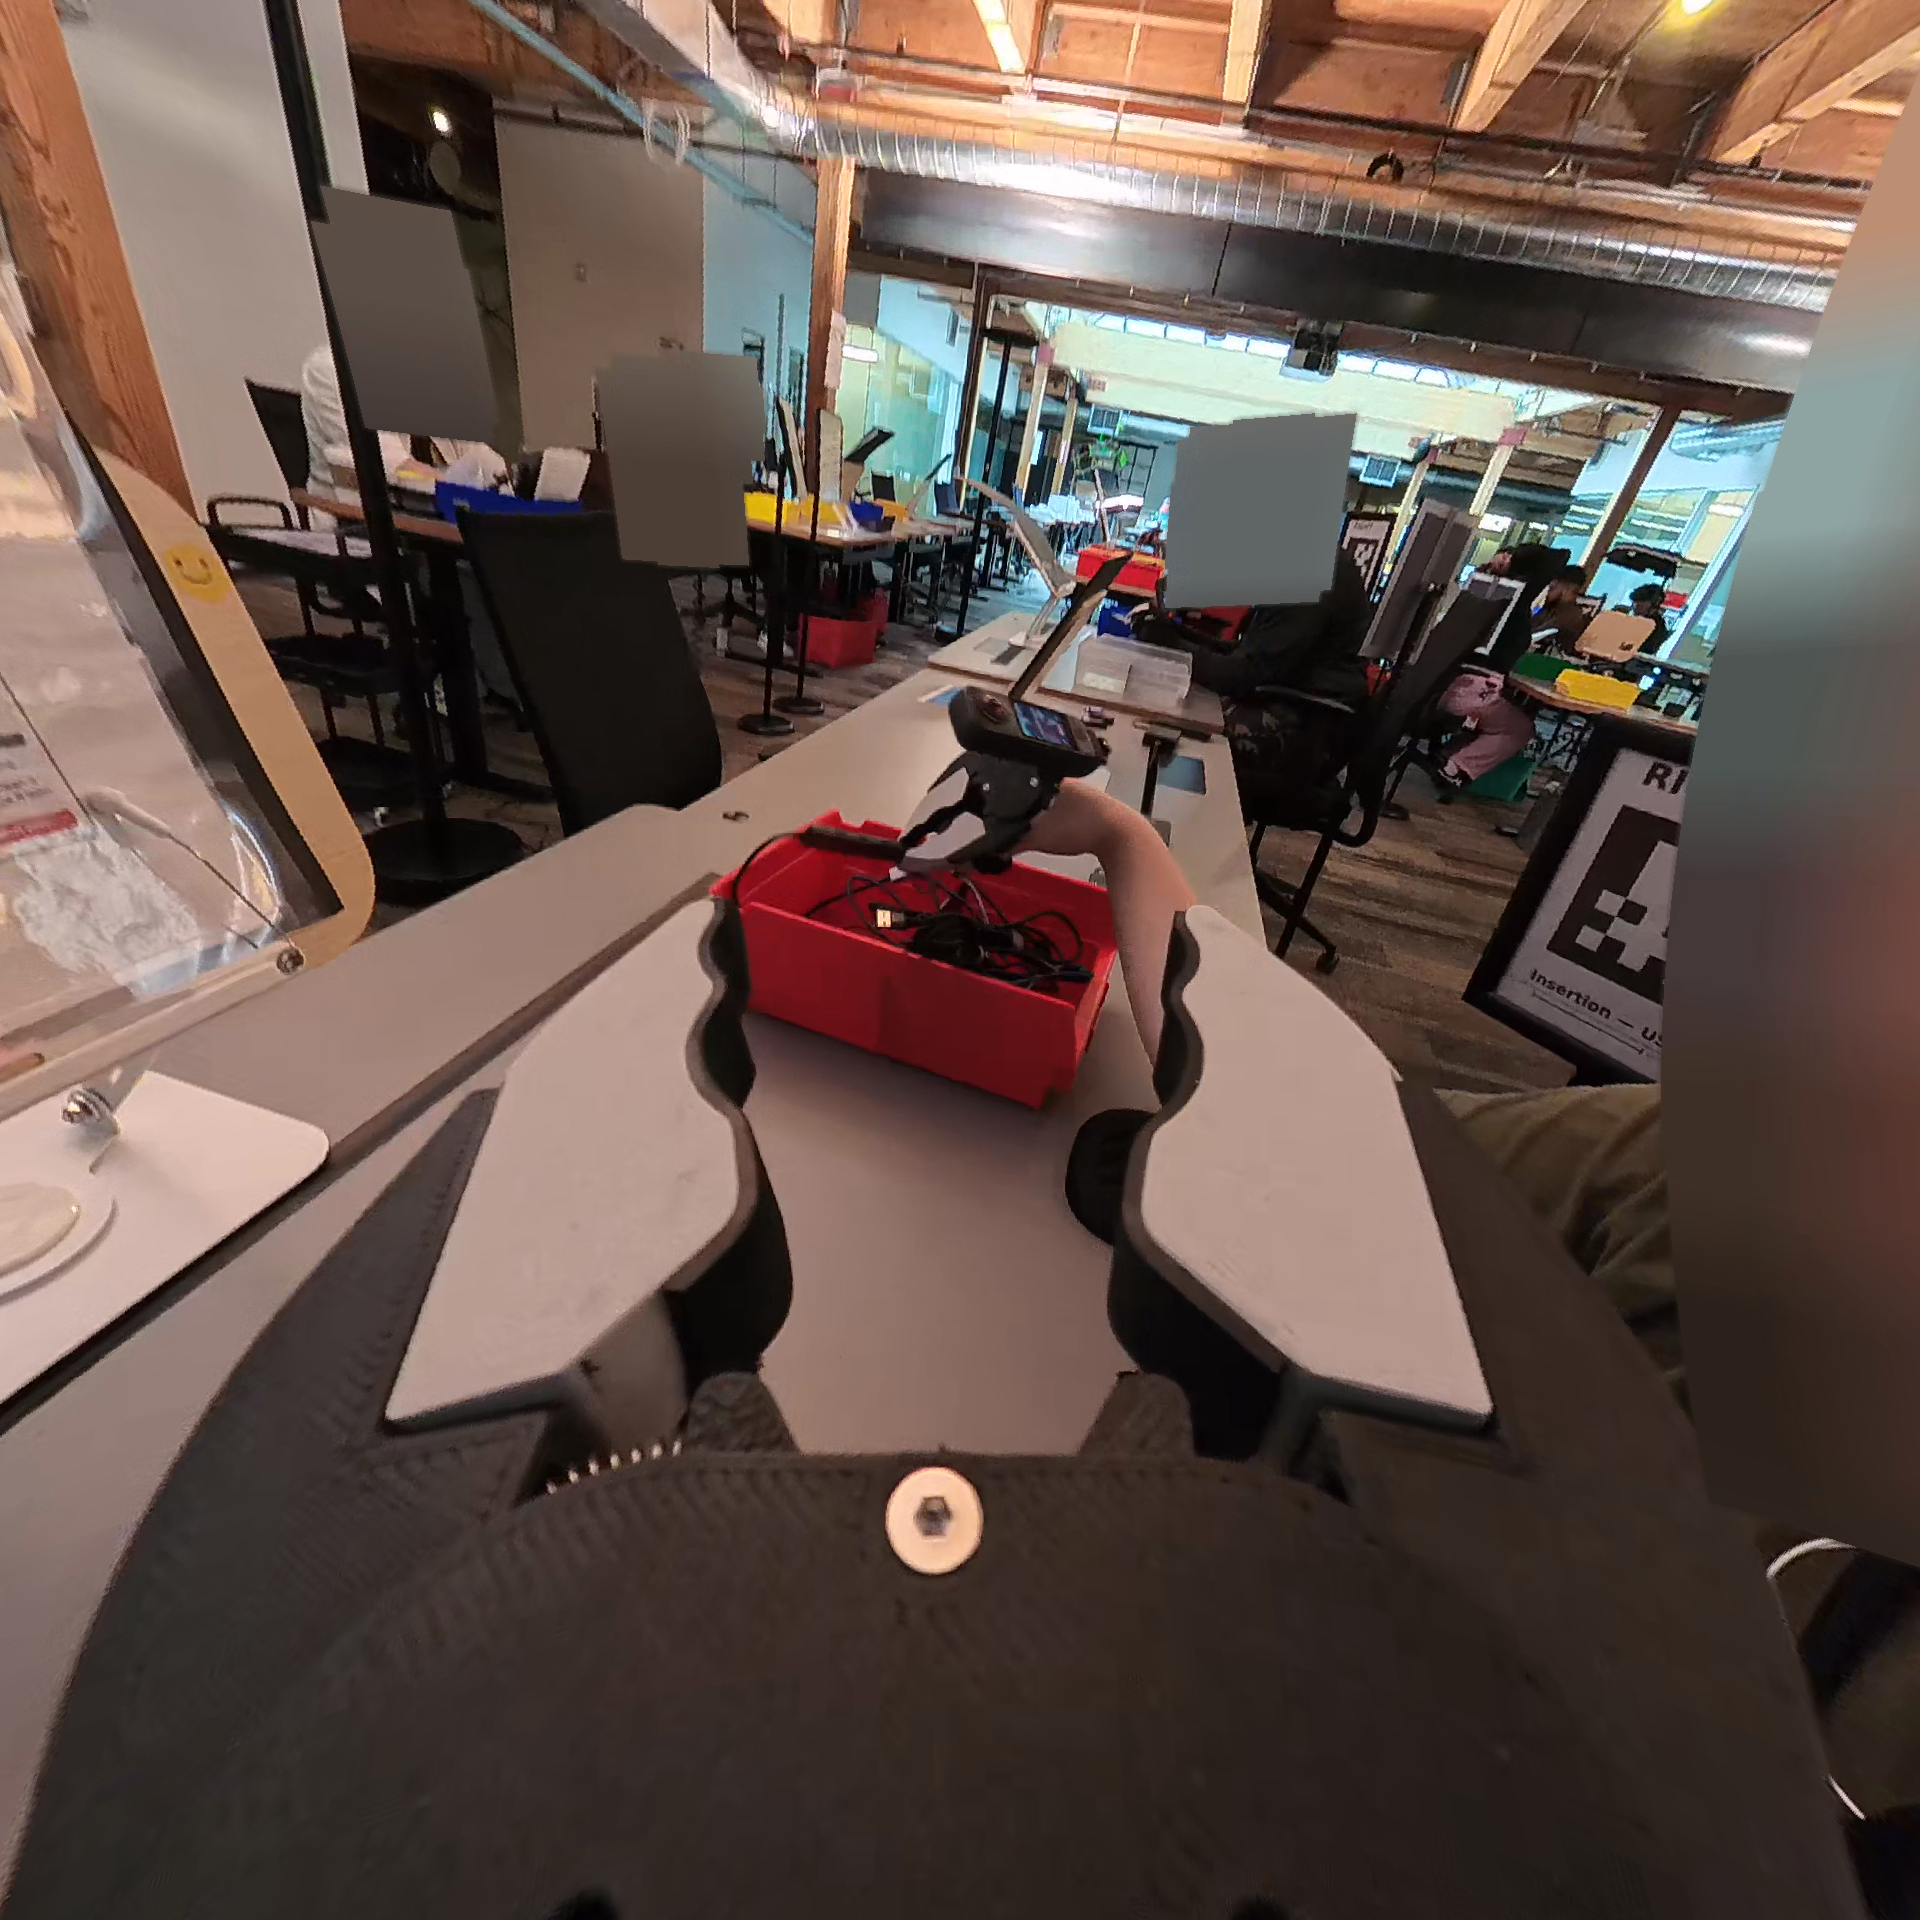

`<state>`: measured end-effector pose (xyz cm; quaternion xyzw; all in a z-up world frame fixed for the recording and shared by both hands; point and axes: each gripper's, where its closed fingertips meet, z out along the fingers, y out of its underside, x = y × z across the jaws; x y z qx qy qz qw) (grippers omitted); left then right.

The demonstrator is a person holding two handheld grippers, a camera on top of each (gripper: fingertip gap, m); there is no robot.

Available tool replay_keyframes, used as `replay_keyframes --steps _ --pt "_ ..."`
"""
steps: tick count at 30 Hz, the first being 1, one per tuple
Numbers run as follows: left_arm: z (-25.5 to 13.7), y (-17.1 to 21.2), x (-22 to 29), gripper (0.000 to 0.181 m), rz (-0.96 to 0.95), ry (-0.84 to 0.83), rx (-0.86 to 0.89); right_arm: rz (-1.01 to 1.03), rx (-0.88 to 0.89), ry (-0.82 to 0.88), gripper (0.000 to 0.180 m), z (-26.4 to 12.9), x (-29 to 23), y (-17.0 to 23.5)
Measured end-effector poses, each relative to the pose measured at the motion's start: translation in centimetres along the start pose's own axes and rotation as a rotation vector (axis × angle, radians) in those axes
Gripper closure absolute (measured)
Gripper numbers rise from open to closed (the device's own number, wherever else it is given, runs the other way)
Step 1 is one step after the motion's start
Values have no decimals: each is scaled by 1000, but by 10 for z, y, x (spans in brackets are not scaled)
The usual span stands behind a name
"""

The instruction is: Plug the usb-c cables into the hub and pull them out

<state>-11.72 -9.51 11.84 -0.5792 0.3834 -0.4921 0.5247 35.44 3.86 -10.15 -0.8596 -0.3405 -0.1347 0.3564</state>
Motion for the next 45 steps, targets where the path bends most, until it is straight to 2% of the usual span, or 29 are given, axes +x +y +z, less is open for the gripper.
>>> replay_keyframes --steps 4,8,12,15,17,19,21,23,25,28,30,34,41,45 --pt "6 8 -7 103 -19 -8 -26 27 -27 -90 168 17 -12 12" --pt "9 12 -11 102 -35 -18 -40 68 -7 -9 155 16 -1 7" --pt "4 10 -14 102 -22 -42 -44 129 32 88 144 -17 16 4" --pt "-11 7 -28 100 11 -140 -63 288 -31 180 141 -58 31 23" --pt "-33 6 -50 97 47 -297 -101 441 -56 136 134 -76 22 40" --pt "-69 9 -84 95 72 -527 -166 541 -132 50 133 -80 4 66" --pt "-125 16 -125 91 124 -850 -275 522 -193 22 133 -73 -4 91" --pt "-189 20 -155 95 205 -1169 -404 511 -204 -13 134 -59 -12 107" --pt "-232 36 -166 98 180 -1299 -521 564 -260 -94 140 -46 -26 122" --pt "-259 82 -168 93 -71 -1245 -643 665 -335 -202 160 -35 -42 133" --pt "-282 105 -172 96 -177 -1273 -729 737 -382 -228 172 -35 -45 137" --pt "-305 152 -173 103 -422 -1229 -833 734 -394 -259 171 -37 -52 135" --pt "-314 221 -161 118 -787 -1057 -984 679 -476 -321 170 -40 -69 122" --pt "-306 241 -155 143 -903 -947 -1023 599 -495 -376 170 -37 -83 103"
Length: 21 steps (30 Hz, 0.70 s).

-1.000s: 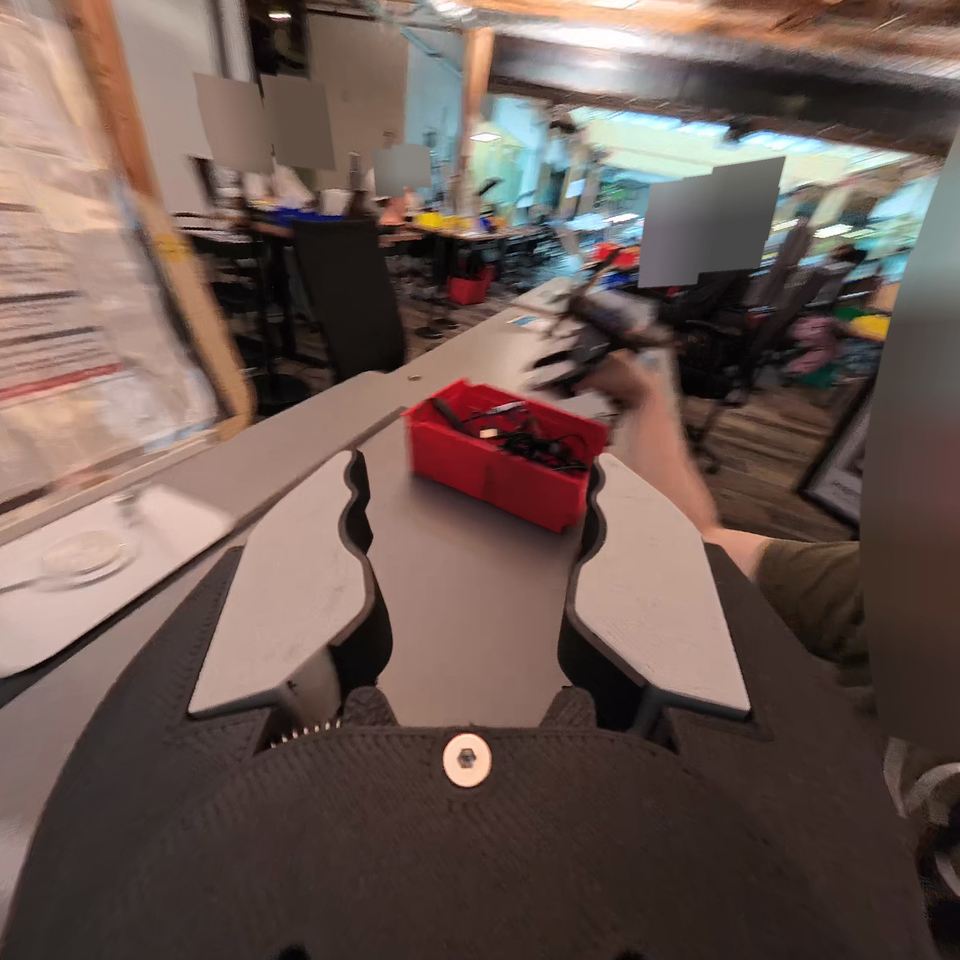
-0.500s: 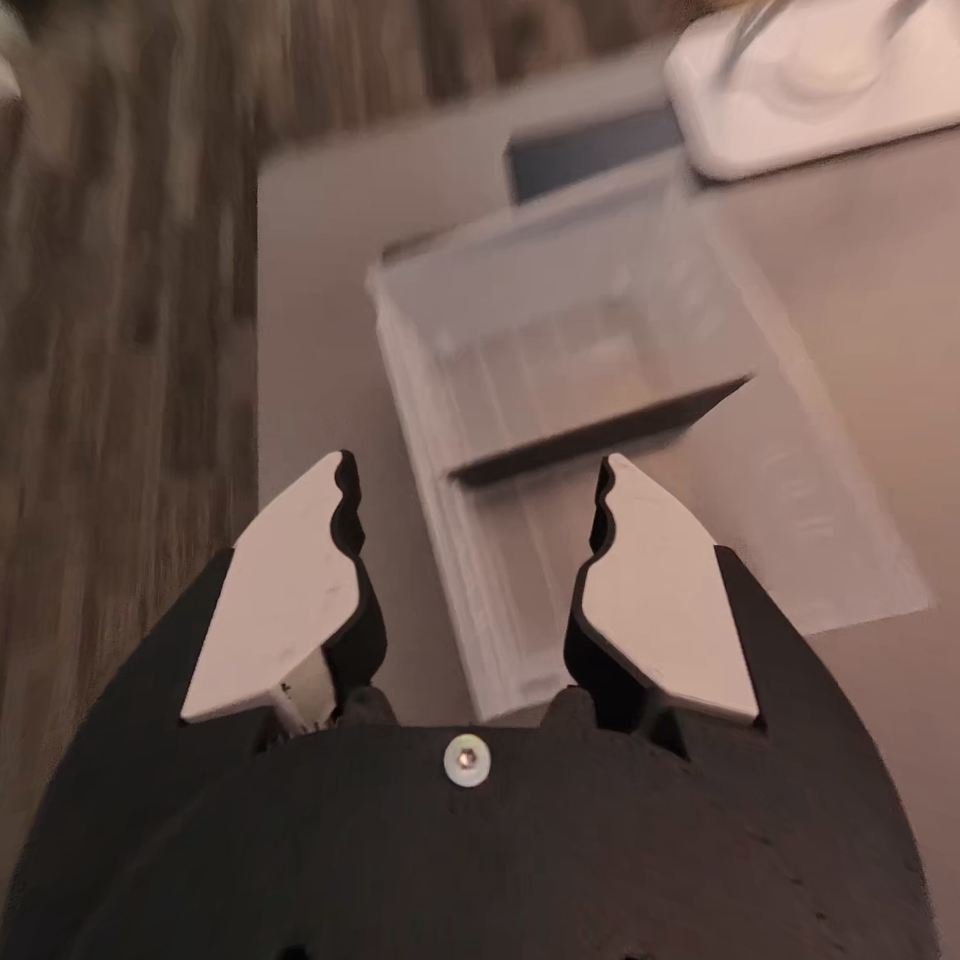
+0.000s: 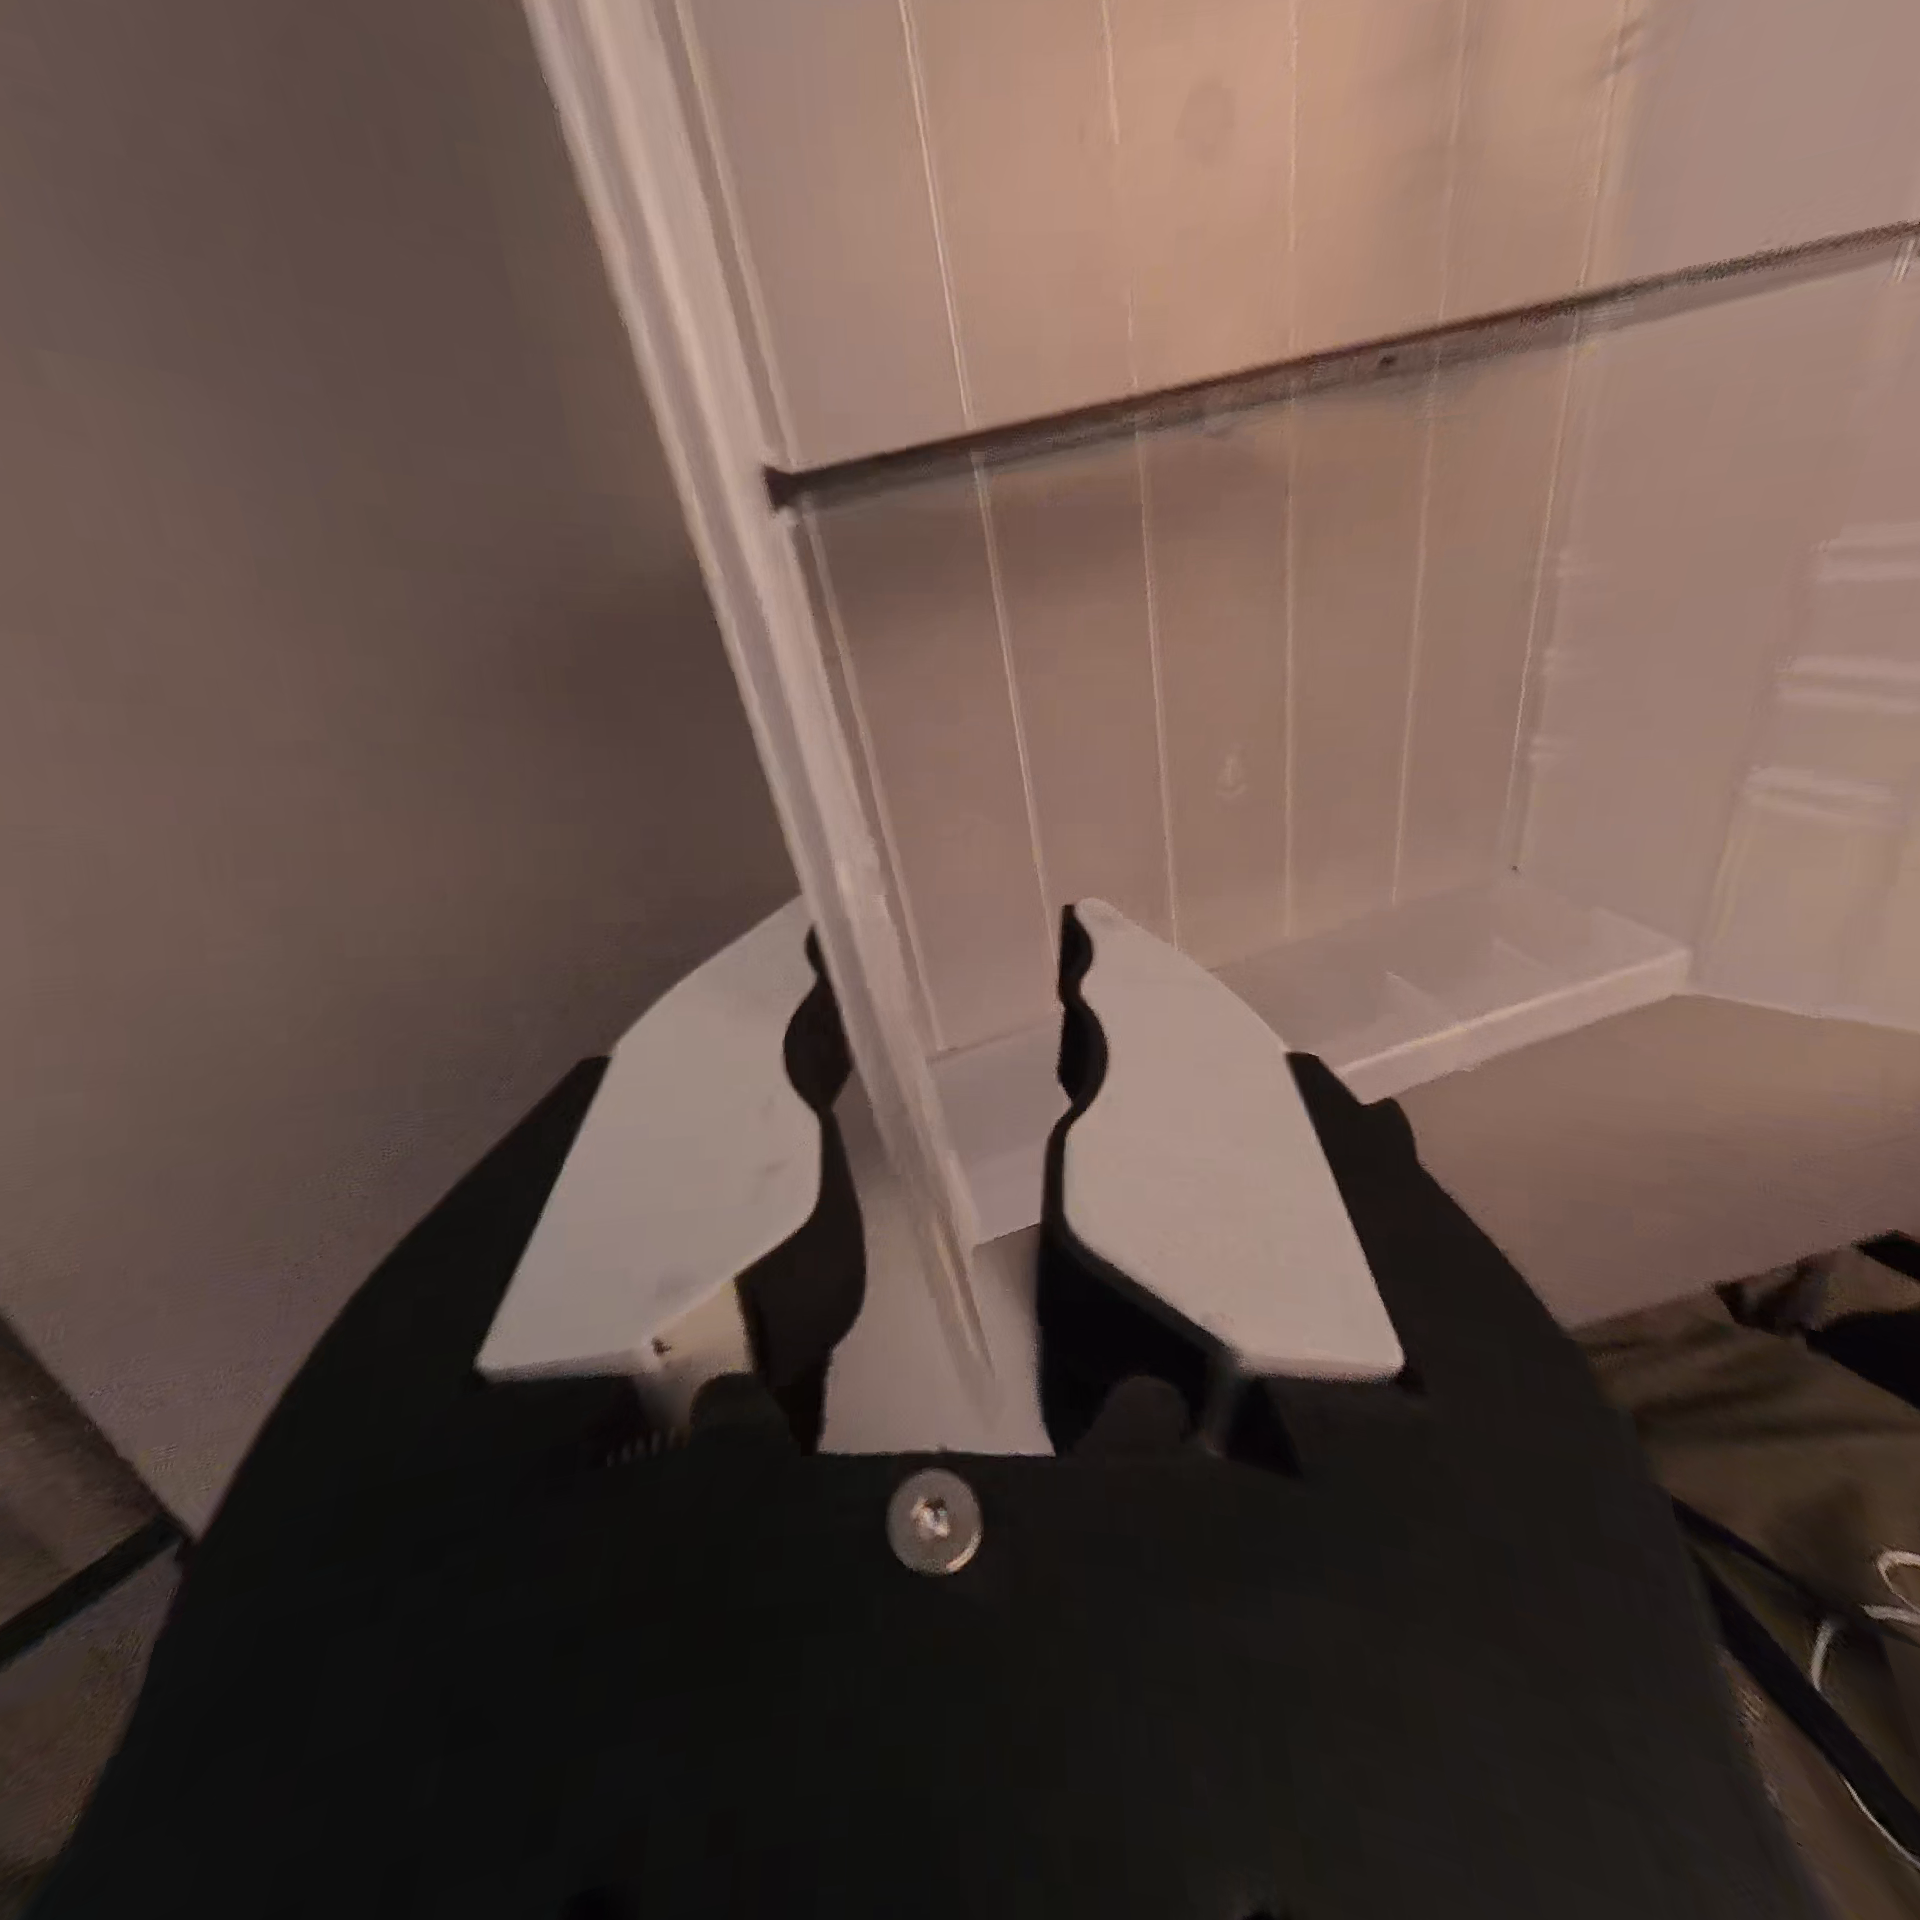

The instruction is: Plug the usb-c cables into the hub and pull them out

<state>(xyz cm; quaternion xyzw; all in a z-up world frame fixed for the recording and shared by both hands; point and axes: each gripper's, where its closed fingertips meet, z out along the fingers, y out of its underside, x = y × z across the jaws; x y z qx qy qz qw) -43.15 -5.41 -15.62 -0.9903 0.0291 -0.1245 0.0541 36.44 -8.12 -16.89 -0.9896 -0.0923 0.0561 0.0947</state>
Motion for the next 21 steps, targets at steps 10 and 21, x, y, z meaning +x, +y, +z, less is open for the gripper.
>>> replay_keyframes --steps 10,21 --pt "27 -4 40 165 236 -82 -184 -114 -233 -55 171 9 -86 -20" --pt "48 -1 123 146 427 -229 -330 -238 -336 -27 159 16 -148 -38"
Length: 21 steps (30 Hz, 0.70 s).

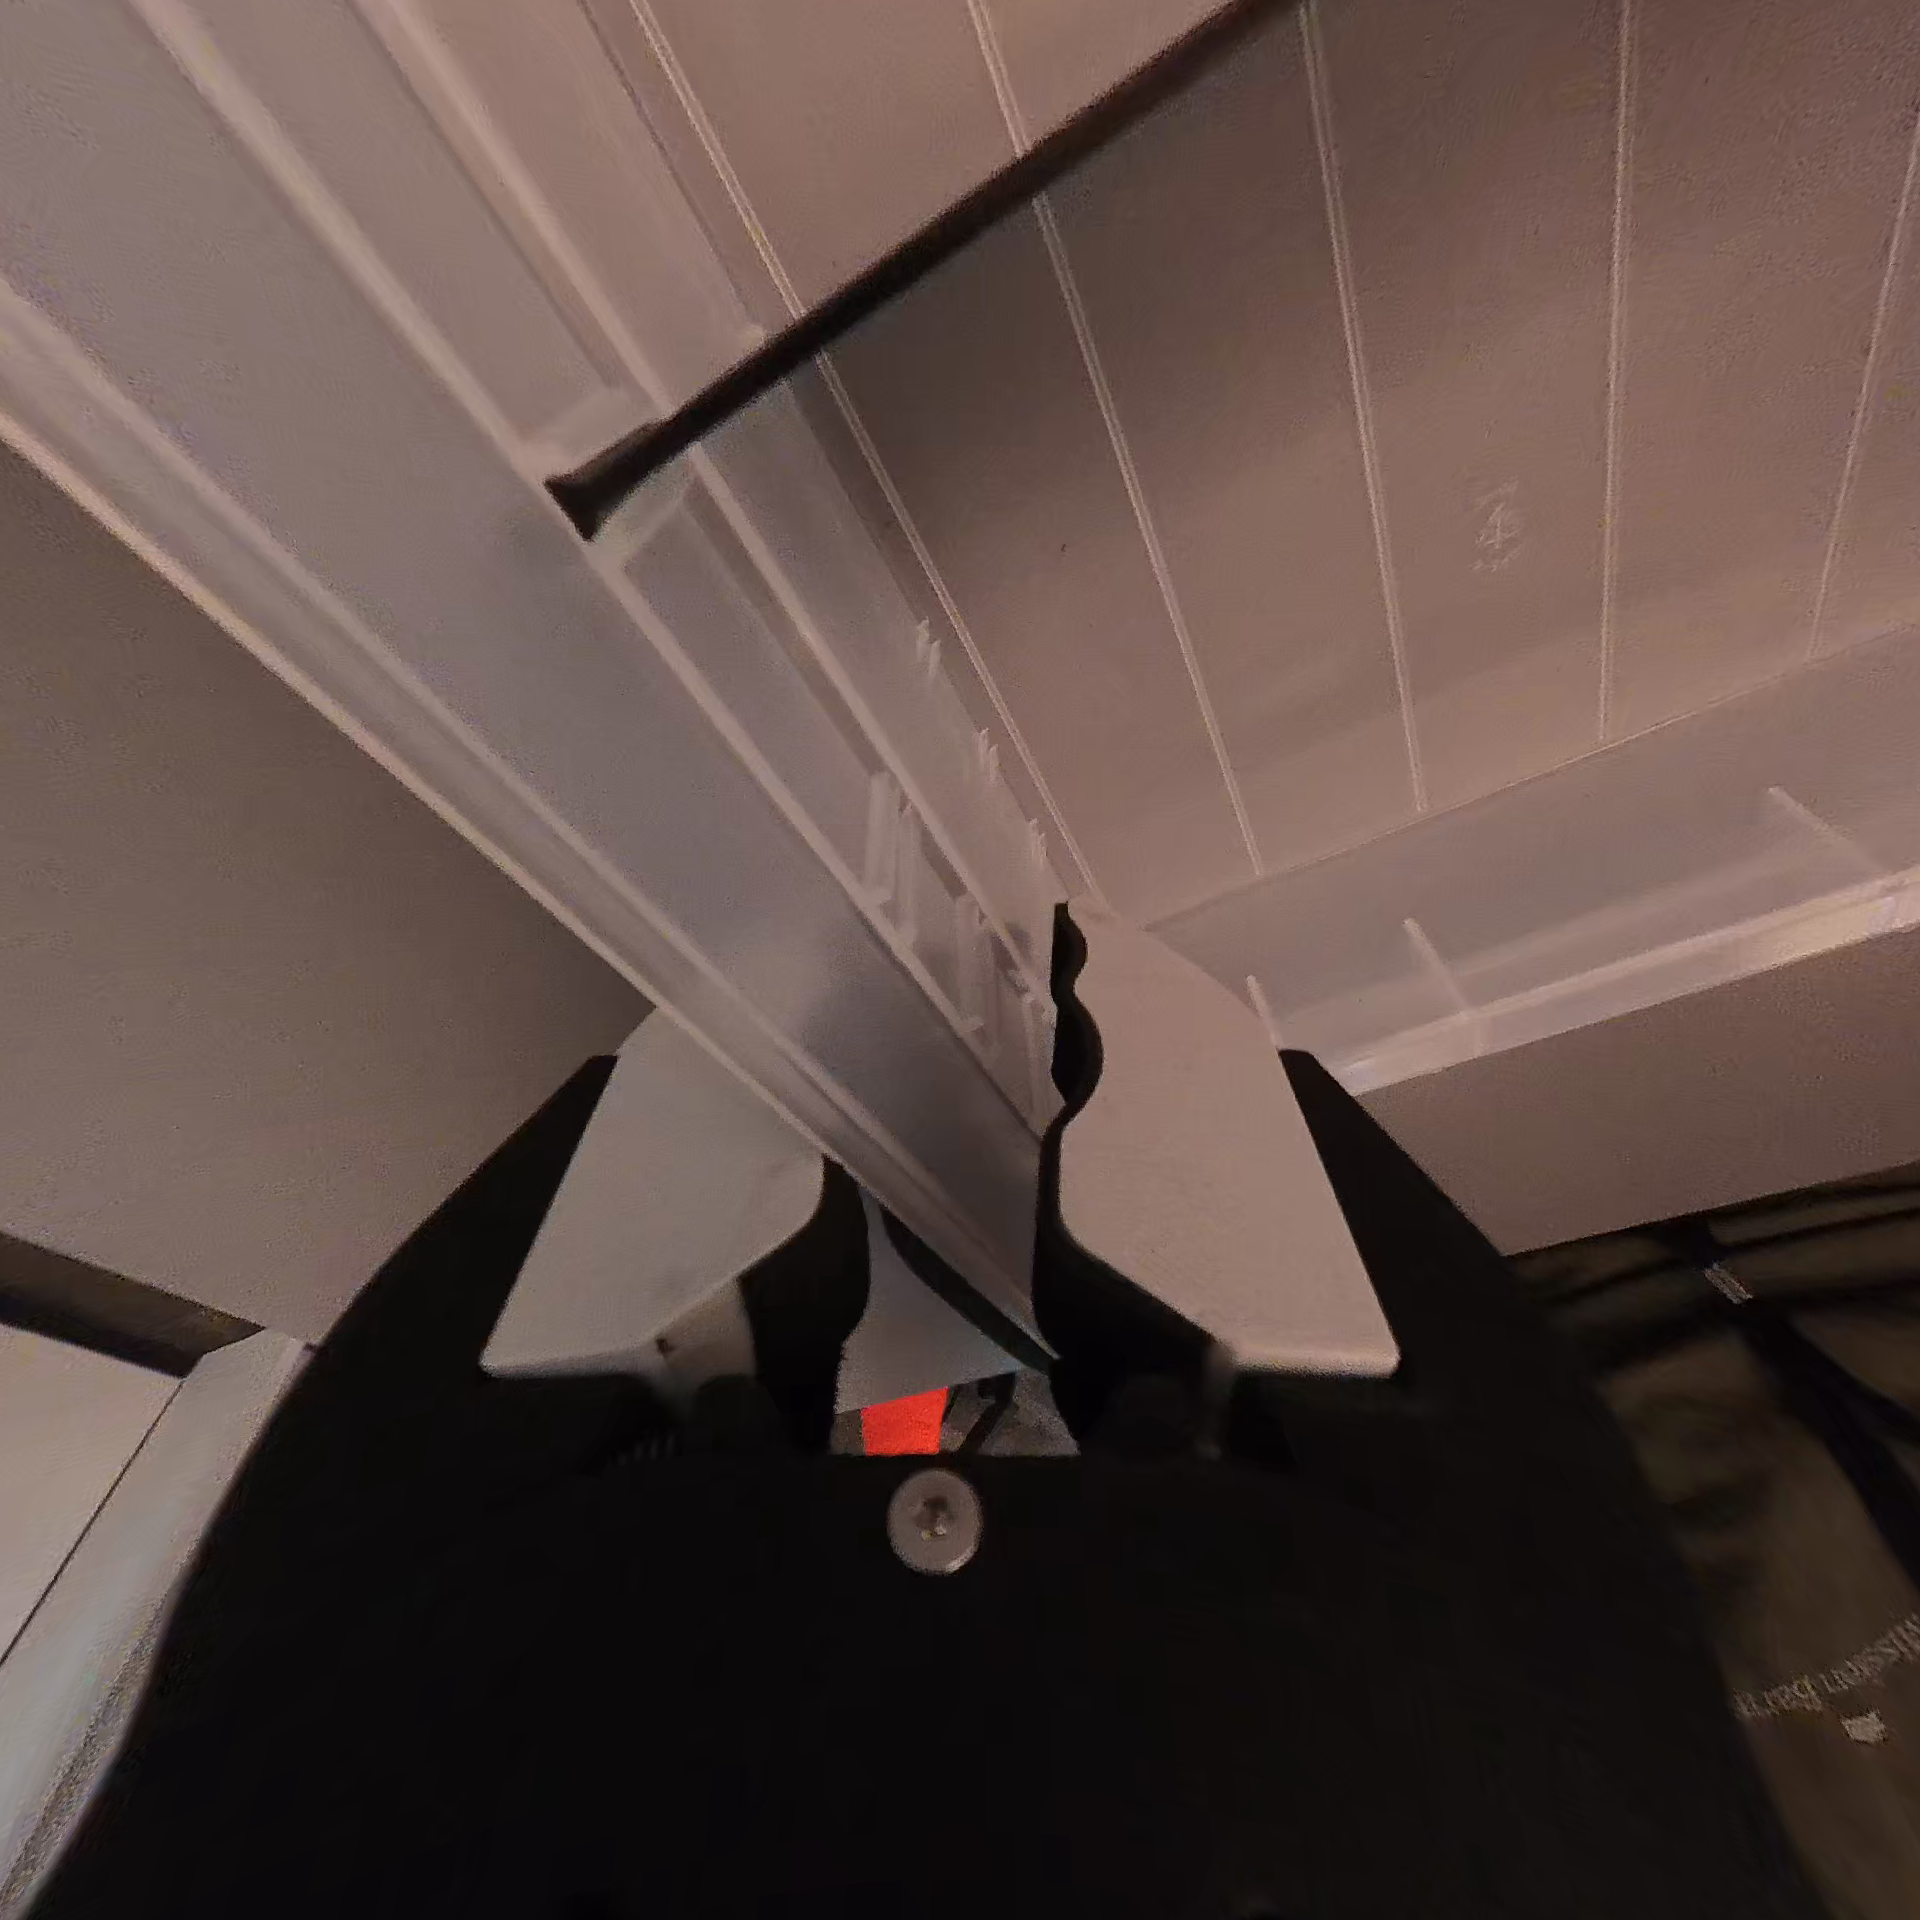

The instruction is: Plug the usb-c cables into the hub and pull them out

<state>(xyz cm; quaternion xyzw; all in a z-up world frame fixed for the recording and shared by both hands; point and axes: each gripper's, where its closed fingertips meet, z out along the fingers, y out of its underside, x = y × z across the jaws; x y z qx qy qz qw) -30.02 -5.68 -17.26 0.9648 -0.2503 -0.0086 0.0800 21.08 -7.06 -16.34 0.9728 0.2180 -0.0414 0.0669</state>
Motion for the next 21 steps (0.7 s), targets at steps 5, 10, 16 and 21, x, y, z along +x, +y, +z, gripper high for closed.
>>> replay_keyframes --steps 5,10,16,21 --pt "-1 3 22 141 38 51 -25 -29 43 16 150 -6 2 -9" --pt "-11 12 29 141 65 54 -14 54 320 177 145 -61 21 -31" --pt "-46 17 33 138 83 -19 147 -368 999 10 145 -183 -128 -82" --pt "-74 30 43 140 148 -96 266 -736 1107 -306 120 -177 -282 -77"
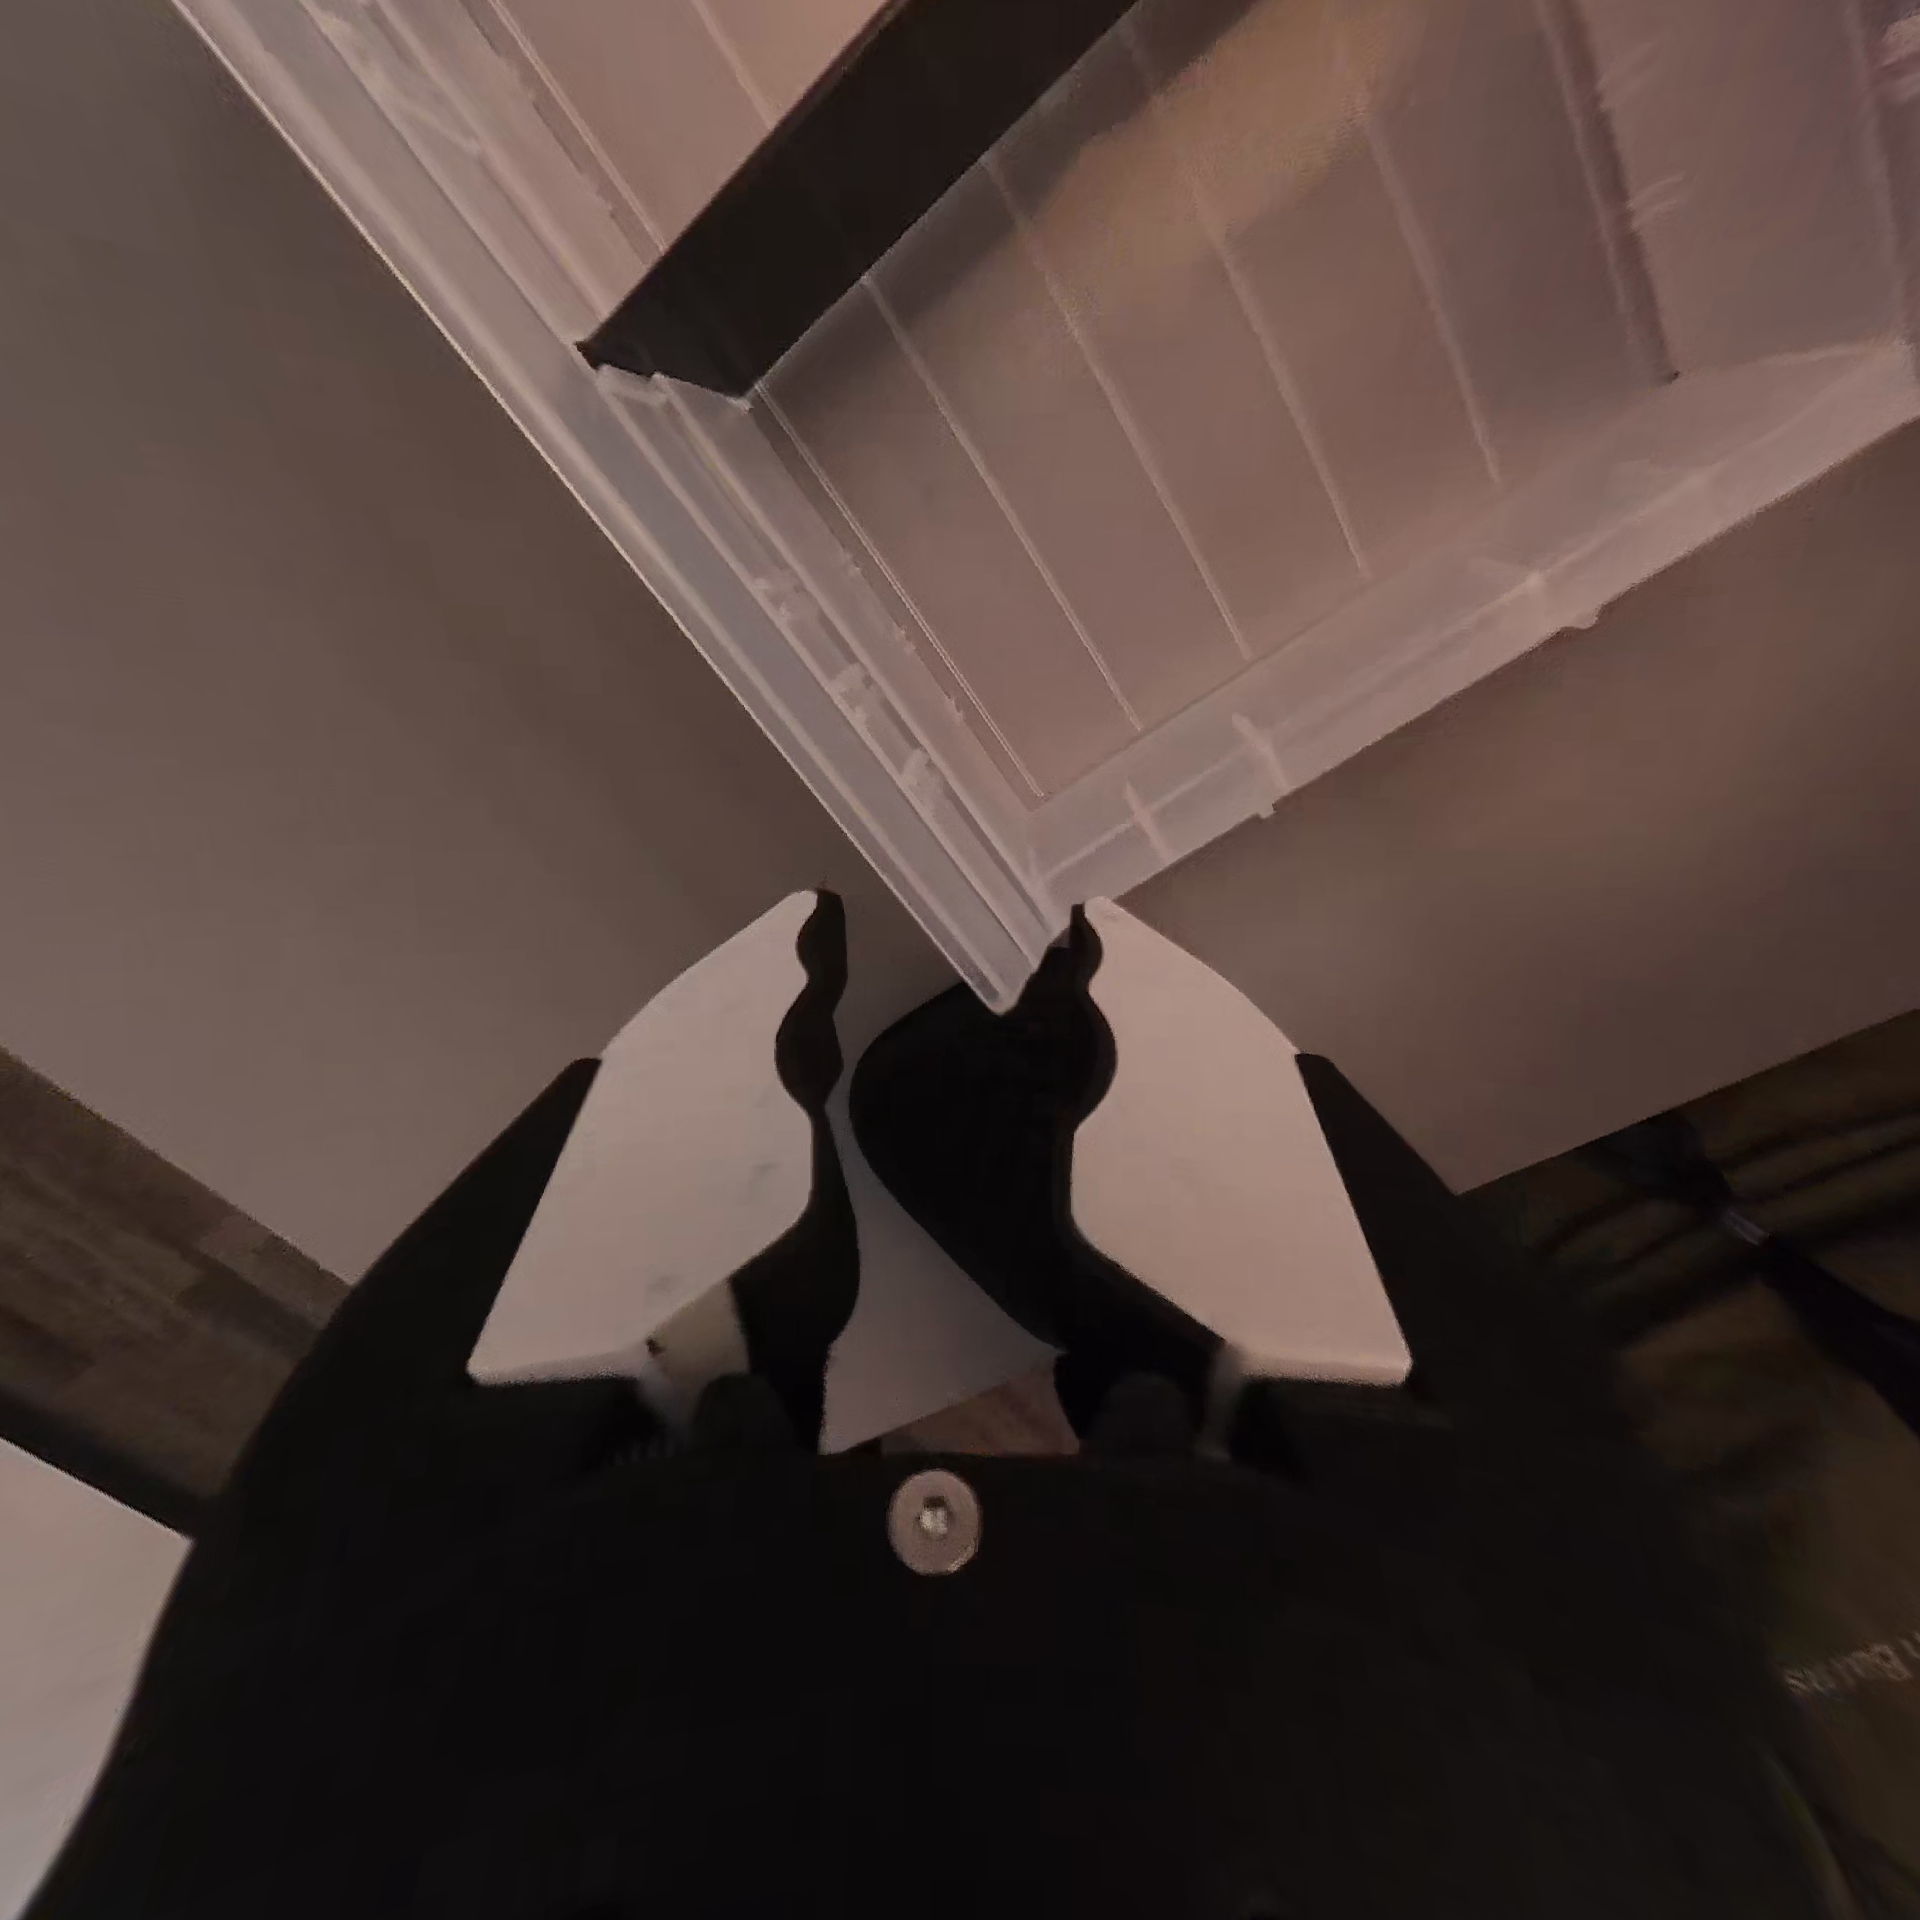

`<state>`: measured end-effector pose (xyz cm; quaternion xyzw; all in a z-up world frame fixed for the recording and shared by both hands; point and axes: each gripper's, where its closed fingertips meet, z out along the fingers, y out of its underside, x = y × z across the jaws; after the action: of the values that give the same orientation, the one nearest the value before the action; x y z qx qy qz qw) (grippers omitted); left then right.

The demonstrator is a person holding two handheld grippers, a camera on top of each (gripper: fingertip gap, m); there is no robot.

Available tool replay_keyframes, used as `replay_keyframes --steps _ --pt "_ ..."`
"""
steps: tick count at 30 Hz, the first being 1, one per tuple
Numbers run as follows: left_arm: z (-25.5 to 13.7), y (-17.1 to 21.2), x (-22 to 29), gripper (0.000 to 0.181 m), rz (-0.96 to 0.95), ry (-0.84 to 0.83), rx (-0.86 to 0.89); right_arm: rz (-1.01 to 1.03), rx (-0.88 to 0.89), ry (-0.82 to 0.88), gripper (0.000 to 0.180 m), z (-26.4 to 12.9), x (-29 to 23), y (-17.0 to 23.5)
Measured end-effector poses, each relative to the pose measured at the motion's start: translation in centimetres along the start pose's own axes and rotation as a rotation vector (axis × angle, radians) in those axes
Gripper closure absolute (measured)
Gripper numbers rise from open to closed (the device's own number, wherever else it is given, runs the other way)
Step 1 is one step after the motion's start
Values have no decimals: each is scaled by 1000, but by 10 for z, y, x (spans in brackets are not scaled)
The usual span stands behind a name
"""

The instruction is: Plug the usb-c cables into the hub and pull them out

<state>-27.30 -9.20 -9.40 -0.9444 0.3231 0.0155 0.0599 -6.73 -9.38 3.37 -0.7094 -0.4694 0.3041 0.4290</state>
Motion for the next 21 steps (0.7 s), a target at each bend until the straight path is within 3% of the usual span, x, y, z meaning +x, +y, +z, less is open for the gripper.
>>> replay_keyframes --steps 2,6,8,13,21 --pt "-10 1 5 142 30 -17 43 49 -173 -17 121 38 -16 27" --pt "-24 -1 18 141 96 -29 108 -2 -384 288 131 78 23 68" --pt "-27 -2 24 141 136 -36 121 8 -467 353 135 88 40 78" --pt "-29 -5 32 141 182 -51 128 189 -749 326 123 102 60 114" --pt "-37 -5 44 142 254 -62 167 456 -975 289 117 112 51 130"
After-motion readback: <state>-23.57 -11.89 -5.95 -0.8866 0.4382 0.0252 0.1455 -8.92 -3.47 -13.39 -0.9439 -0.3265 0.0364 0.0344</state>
